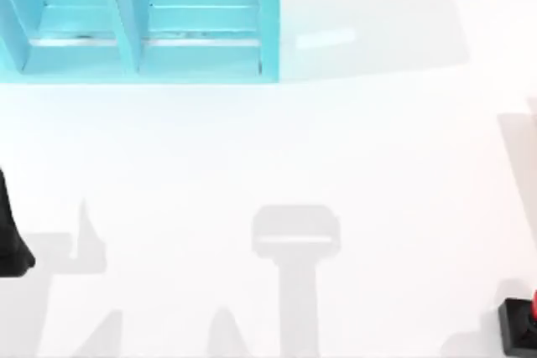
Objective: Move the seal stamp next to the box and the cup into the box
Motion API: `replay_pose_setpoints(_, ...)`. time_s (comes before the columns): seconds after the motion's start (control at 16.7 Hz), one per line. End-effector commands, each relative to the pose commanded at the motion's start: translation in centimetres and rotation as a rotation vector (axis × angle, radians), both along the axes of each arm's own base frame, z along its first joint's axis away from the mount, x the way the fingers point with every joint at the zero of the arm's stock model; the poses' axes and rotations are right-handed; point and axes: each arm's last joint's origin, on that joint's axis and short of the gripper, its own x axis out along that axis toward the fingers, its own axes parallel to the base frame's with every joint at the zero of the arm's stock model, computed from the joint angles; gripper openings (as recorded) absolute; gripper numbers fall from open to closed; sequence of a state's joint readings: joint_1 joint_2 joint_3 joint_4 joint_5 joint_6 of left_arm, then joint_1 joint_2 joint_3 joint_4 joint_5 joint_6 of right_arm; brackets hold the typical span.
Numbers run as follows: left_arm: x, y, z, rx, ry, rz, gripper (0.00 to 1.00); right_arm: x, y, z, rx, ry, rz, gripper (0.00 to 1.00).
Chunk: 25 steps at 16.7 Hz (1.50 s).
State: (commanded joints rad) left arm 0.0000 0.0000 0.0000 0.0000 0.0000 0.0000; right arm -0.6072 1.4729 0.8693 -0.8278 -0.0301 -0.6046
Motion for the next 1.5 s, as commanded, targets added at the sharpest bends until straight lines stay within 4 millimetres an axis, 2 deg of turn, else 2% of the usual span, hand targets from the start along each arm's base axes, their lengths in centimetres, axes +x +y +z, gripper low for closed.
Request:
replay_pose_setpoints(0.6, 0.0, 0.0, 0.0, 0.0, 0.0, 0.0, 1.0, 0.0, -0.1, 0.2, 0.002, 0.003, -0.001, 1.0)
replay_pose_setpoints(1.5, 0.0, 0.0, 0.0, 0.0, 0.0, 0.0, 1.0, 0.4, -0.4, 6.7, 0.003, 0.005, 0.0, 1.0)
